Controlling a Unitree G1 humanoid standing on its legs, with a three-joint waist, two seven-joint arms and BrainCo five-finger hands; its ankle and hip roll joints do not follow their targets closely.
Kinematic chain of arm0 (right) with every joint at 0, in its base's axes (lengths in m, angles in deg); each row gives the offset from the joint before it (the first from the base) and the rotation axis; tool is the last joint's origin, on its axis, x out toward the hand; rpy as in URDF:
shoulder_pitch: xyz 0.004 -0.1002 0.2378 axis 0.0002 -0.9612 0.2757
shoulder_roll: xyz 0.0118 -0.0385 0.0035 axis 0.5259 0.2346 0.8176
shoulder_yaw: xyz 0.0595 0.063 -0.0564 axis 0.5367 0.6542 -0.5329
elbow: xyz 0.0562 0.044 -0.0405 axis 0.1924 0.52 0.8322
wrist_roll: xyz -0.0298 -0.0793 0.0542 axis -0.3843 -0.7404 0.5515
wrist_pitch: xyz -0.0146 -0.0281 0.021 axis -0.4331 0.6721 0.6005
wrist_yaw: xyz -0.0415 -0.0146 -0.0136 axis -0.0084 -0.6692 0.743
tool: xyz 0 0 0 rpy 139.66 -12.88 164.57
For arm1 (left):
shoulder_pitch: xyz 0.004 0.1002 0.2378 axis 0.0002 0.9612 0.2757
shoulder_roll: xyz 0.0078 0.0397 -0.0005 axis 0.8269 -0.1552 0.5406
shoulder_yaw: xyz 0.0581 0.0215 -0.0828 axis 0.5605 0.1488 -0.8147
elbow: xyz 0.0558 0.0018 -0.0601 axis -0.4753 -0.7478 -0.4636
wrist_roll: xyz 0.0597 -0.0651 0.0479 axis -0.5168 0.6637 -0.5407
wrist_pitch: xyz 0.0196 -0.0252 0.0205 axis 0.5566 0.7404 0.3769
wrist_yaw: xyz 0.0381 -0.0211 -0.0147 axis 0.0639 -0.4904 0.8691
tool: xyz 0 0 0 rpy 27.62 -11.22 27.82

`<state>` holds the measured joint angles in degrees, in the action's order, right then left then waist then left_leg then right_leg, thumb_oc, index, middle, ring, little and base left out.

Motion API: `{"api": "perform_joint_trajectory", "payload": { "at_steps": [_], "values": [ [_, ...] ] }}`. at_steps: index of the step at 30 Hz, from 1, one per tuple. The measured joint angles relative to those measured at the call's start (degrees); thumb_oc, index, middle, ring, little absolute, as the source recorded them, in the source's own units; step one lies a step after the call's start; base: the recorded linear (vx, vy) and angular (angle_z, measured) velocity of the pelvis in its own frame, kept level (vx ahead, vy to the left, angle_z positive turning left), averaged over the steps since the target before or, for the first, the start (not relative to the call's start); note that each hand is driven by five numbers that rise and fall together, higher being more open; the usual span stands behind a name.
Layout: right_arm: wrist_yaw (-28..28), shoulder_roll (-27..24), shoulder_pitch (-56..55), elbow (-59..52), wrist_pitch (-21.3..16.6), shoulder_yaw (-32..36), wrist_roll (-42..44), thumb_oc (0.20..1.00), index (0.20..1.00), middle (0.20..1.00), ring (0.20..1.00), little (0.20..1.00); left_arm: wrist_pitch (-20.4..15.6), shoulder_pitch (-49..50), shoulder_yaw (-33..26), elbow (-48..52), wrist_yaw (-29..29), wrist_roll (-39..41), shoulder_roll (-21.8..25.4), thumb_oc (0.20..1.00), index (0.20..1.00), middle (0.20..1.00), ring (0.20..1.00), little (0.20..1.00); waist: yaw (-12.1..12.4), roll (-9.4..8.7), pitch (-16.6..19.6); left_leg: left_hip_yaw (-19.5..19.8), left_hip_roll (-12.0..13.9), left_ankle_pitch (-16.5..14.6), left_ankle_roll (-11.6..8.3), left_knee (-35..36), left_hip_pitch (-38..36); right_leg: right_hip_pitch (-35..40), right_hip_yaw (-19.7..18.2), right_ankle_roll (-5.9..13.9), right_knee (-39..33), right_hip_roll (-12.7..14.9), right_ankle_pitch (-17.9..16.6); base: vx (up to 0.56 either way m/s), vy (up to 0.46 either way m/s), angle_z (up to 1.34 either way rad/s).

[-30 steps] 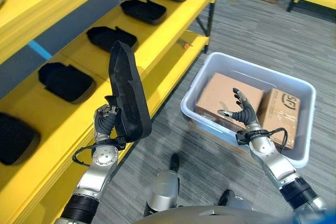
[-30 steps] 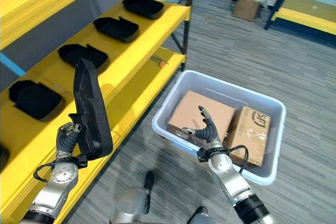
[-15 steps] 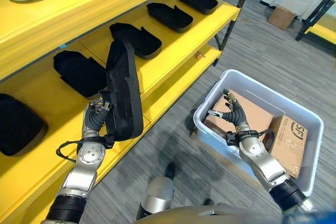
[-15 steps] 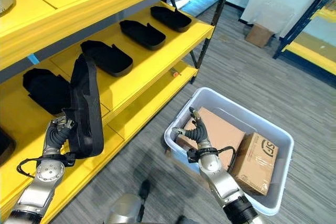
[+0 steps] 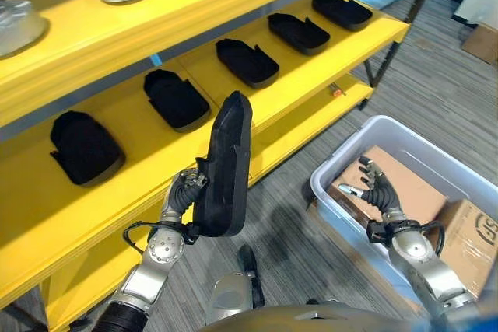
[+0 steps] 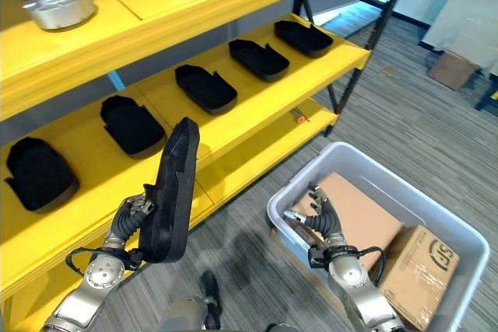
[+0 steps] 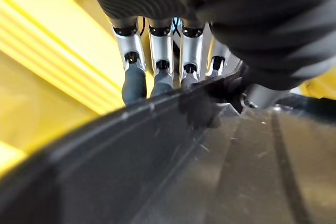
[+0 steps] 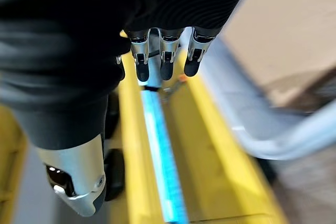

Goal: Move parts from the plastic box to the shelf.

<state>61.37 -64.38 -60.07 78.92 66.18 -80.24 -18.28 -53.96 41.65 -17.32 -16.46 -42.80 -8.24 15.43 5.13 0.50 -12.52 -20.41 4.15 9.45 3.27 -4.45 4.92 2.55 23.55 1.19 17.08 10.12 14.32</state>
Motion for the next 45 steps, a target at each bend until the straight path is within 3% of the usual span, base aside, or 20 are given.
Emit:
{"api": "perform_joint_trajectory", "payload": {
  "at_steps": [2, 3, 6, 8, 9, 10, 11, 12, 14, 16, 17, 25, 31, 33, 36, 38, 39, 43, 44, 45],
  "values": [
    [-1.0, 0.3, 1.6, 0.1, 0.1, 0.0, 0.1, 1.0, 1.0, 1.0, 1.0, 1.0, -0.2, -0.2, -0.1, 0.7, 0.5, 0.3, 0.6, 0.2, 0.2, 0.2, 0.2, 0.2, -1.2, -0.58, -0.1, 2.3, -0.7, 2.4, -2.36, 3.2, 0.0, -0.4, -1.4, -1.23, -7.5, -0.6, -5.2, -0.13, 0.269, 0.02],
    [-1.4, 0.8, 1.5, 0.3, 0.5, 0.3, 0.1, 1.0, 1.0, 1.0, 1.0, 1.0, -0.2, 0.2, -0.5, 0.7, 0.5, 0.3, 0.9, 0.2, 0.2, 0.2, 0.2, 0.2, -1.0, -1.09, -0.4, 2.1, 0.3, -1.4, -1.28, -0.3, -0.1, 0.0, -1.8, -1.28, -8.3, 0.0, -5.9, -0.16, 0.328, -0.04],
    [-2.8, 1.5, -0.7, 0.4, 0.7, 2.9, 0.1, 1.0, 1.0, 1.0, 1.0, 1.0, -0.5, 3.4, -4.1, 0.8, 0.6, 0.4, 0.9, 0.2, 0.2, 0.2, 0.2, 0.2, -1.9, -2.0, 0.0, 8.4, 8.5, -6.6, -7.27, -5.7, -3.7, 0.4, -2.9, -0.99, -8.4, 0.3, -7.3, -0.12, 0.312, -0.22],
    [-2.8, 0.5, -1.0, 1.0, 0.7, 4.6, 0.1, 1.0, 1.0, 1.0, 1.0, 1.0, -0.5, 3.3, -4.4, 0.5, 0.6, 0.8, 0.8, 0.2, 0.2, 0.2, 0.2, 0.2, -2.4, -0.79, 0.1, 11.5, 10.7, -5.9, -9.24, -1.5, -6.1, -0.3, -3.0, 0.81, -8.1, 1.2, -8.4, -0.14, 0.385, 0.12],
    [-2.8, -0.2, -1.0, 1.0, 0.7, 4.6, 0.1, 1.0, 1.0, 1.0, 1.0, 1.0, -0.5, 2.8, -4.3, 0.4, 0.6, 0.9, 0.8, 0.2, 0.2, 0.2, 0.2, 0.2, -2.4, 0.79, 0.7, 10.1, 11.1, -4.5, -9.23, -1.2, -6.2, -0.2, -2.4, 2.45, -8.2, 1.6, -9.2, -0.17, 0.509, 0.46],
    [-2.7, 0.3, -1.1, 0.8, 0.8, 4.4, 0.2, 1.0, 1.0, 1.0, 1.0, 1.0, -0.4, 1.0, -4.2, -0.8, 0.6, 0.8, 1.0, 0.2, 0.2, 0.2, 0.2, 0.2, -2.6, 1.0, 0.8, 6.3, 9.5, -6.7, -9.49, 0.2, -6.6, 0.3, -1.3, 4.12, -8.1, 3.3, -10.0, -0.16, 0.465, 1.05],
    [-2.7, 1.4, -1.0, 0.7, 0.9, 4.3, 0.2, 1.0, 1.0, 1.0, 1.0, 1.0, 0.2, -2.3, -3.7, -1.9, 1.5, 1.1, 1.0, 0.2, 0.2, 0.2, 0.2, 0.2, -2.2, -0.18, 0.8, 4.1, 4.7, -8.0, -8.66, 2.5, -6.6, 0.5, 0.0, 6.47, -8.4, 7.9, -11.9, -0.24, 0.652, 1.06],
    [-3.1, 3.1, -0.5, 0.7, 1.1, 2.8, 0.6, 1.0, 1.0, 1.0, 1.0, 1.0, 0.2, -1.5, -3.6, -1.8, 2.7, 2.7, 1.6, 0.2, 0.2, 0.2, 0.2, 0.2, -0.6, -0.3, 1.0, 4.3, 1.0, -8.9, -6.41, 2.2, -6.8, 1.3, -1.0, 5.26, -9.1, 10.8, -14.8, -0.22, 0.523, 0.91],
    [-3.6, 5.2, -0.7, 0.6, 1.9, 2.5, 0.7, 1.0, 1.0, 1.0, 1.0, 1.0, 0.4, -0.1, -4.7, -1.3, 4.7, 2.9, 2.1, 0.2, 0.2, 0.2, 0.2, 0.2, 0.8, -0.52, 1.1, 5.9, -1.1, -10.6, -4.59, 1.8, -6.0, 2.1, -1.5, 5.58, -9.0, 12.7, -18.1, -0.15, 0.313, 0.41],
    [-4.5, 5.5, -0.8, 0.5, 2.5, 1.0, 0.6, 1.0, 1.0, 1.0, 1.0, 1.0, 1.7, 1.0, -6.0, -1.2, 6.3, 2.9, 3.3, 0.2, 0.2, 0.2, 0.2, 0.2, 2.0, -0.73, 1.2, 7.0, -1.5, -10.0, -3.86, 2.2, -5.9, 1.3, -2.8, 8.62, -9.3, 11.3, -16.2, -0.14, 0.173, 0.31],
    [-4.3, 6.8, -0.5, 0.2, 3.3, 0.7, 0.6, 1.0, 1.0, 1.0, 1.0, 1.0, 2.8, 2.5, -7.9, -1.2, 6.8, 2.8, 5.6, 0.2, 0.2, 0.2, 0.2, 0.2, 4.0, -3.34, 1.1, 7.1, -3.2, -9.8, -3.45, 2.0, -4.6, 2.0, -2.2, 8.8, -12.0, 9.3, -14.7, -0.17, 0.164, 0.25],
    [-3.9, 6.9, 0.0, -0.7, 3.9, 0.9, 0.6, 1.0, 1.0, 1.0, 1.0, 1.0, 4.5, 5.8, -8.9, 0.2, 6.5, 1.6, 5.3, 0.2, 0.2, 0.2, 0.2, 0.2, 8.3, -5.91, -3.2, 8.8, -3.2, -11.8, -2.18, -4.6, 1.7, 2.8, 2.0, 9.02, -13.2, 10.0, -14.9, -0.14, 0.083, 0.33],
    [-2.8, 7.1, 4.2, -0.6, 3.7, 1.1, 0.7, 1.0, 1.0, 1.0, 1.0, 1.0, 3.7, 2.2, -9.1, 0.1, 4.6, -3.3, 5.5, 0.2, 0.2, 0.2, 0.2, 0.2, 10.4, -6.76, -7.1, 9.7, -2.0, -17.0, -0.75, -15.8, 8.2, 4.3, 5.3, 8.42, -11.7, 10.3, -14.4, -0.1, 0.164, 0.41],
    [-2.2, 7.3, 4.1, -0.3, 3.7, 1.1, 0.7, 1.0, 1.0, 1.0, 1.0, 1.0, 3.3, 1.6, -9.0, 0.0, 3.8, -4.4, 5.5, 0.2, 0.2, 0.2, 0.2, 0.2, 10.1, -6.83, -7.2, 9.9, -2.9, -18.0, 0.12, -16.8, 7.9, 4.7, 4.8, 8.05, -10.1, 11.2, -14.6, 0.05, 0.236, 0.36],
    [-1.8, 7.8, 3.1, -0.3, 3.7, 1.4, 0.6, 1.0, 1.0, 1.0, 1.0, 1.0, 3.2, 0.5, -9.0, -0.6, 2.5, -5.0, 5.5, 0.2, 0.2, 0.2, 0.2, 0.2, 8.3, -6.76, -7.2, 13.4, -6.9, -18.4, 3.11, -15.8, 4.1, 4.1, -3.1, 7.23, -1.4, 13.9, -14.6, 0.12, 0.225, 0.5],
    [-1.9, 8.1, 1.3, -0.6, 3.6, 1.5, 0.5, 1.0, 1.0, 1.0, 1.0, 1.0, 3.2, 0.3, -9.1, -0.6, 2.4, -5.0, 5.6, 0.2, 0.2, 0.2, 0.2, 0.2, 6.3, -6.16, -6.8, 16.1, -7.9, -16.4, 3.92, -11.4, 0.9, 2.3, -11.5, 8.91, 2.1, 9.0, -9.6, 0.12, 0.17, 0.68],
    [-2.1, 8.0, -0.4, -1.0, 3.6, 1.4, 0.5, 1.0, 1.0, 1.0, 1.0, 1.0, 3.1, 1.0, -9.5, -0.5, 2.4, -5.0, 5.6, 0.2, 0.2, 0.2, 0.2, 0.2, 5.4, -5.63, -6.3, 16.0, -7.9, -15.1, 3.82, -7.6, -1.1, 0.5, -12.6, 9.6, 2.8, 6.0, -8.5, 0.12, 0.137, 0.37],
    [-5.0, 7.2, -3.8, -4.9, 3.6, 1.4, 0.1, 1.0, 1.0, 1.0, 1.0, 1.0, 2.5, 10.8, -15.1, -0.3, 4.5, -4.9, 4.3, 0.2, 0.2, 0.2, 0.2, 0.2, 4.8, -4.63, -1.9, 11.2, -8.1, -11.1, 2.55, 4.2, -8.4, -5.8, -6.3, 8.96, 0.6, -1.7, -7.9, 0.11, 0.061, -0.56],
    [-5.6, 6.4, -4.7, -4.9, 3.5, 1.5, -0.2, 1.0, 1.0, 1.0, 1.0, 1.0, 2.5, 12.6, -15.6, -0.5, 4.9, -4.8, 3.1, 0.2, 0.2, 0.2, 0.2, 0.2, 4.6, -4.19, -0.5, 10.6, -8.4, -10.7, 2.18, 4.9, -9.5, -5.9, -5.6, 7.02, -1.6, -2.6, -7.9, 0.19, -0.039, -0.46],
    [-6.3, 4.2, -6.7, -4.8, 3.2, 1.5, -0.1, 1.0, 1.0, 1.0, 1.0, 1.0, 2.4, 13.1, -14.7, -0.5, 5.5, -4.9, 1.2, 0.2, 0.2, 0.2, 0.2, 0.2, 3.6, -3.14, 1.4, 11.6, -8.8, -10.7, 2.12, 5.9, -10.1, -4.2, -8.4, 6.48, -5.7, -4.3, -8.0, 0.15, -0.078, -0.05]
  ]
}}
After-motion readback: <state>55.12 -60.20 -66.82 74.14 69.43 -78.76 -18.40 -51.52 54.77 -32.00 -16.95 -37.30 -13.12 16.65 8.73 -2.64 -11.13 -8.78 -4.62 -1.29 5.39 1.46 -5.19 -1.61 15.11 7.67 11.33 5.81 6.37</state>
